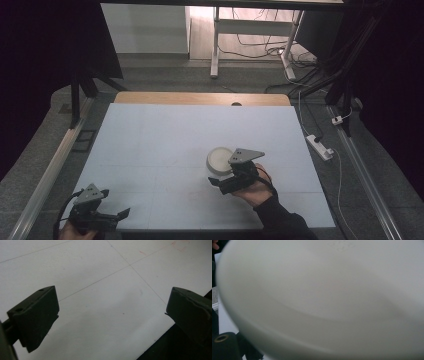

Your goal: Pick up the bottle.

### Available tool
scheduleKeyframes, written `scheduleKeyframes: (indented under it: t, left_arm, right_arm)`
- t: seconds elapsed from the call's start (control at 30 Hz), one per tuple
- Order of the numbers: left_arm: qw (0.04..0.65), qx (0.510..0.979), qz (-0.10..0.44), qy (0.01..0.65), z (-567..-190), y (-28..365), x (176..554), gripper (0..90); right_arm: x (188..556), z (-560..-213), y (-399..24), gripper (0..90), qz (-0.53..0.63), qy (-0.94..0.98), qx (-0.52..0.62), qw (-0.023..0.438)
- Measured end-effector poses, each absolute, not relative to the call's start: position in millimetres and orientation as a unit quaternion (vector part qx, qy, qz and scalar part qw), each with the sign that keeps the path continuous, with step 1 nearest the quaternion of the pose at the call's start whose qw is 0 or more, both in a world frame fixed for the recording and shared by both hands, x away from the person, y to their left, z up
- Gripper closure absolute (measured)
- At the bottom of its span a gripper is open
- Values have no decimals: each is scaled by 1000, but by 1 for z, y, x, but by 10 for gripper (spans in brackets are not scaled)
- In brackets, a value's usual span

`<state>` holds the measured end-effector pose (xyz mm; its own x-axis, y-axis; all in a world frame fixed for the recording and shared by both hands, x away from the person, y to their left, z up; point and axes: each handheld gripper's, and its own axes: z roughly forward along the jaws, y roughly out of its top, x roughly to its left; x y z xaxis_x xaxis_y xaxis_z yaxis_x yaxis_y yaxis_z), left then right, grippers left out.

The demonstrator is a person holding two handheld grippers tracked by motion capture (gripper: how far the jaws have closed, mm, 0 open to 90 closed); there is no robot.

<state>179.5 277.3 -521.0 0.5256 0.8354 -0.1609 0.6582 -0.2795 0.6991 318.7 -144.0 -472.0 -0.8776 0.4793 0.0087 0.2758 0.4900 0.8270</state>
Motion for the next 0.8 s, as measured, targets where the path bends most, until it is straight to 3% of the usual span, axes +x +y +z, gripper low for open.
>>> scheduleKeyframes:
  t: [0.8]
  left_arm:
    - [369,793,122,470,-521,277,179,0]
  right_arm:
    - [323,-476,-98,67,438,875,178,106]
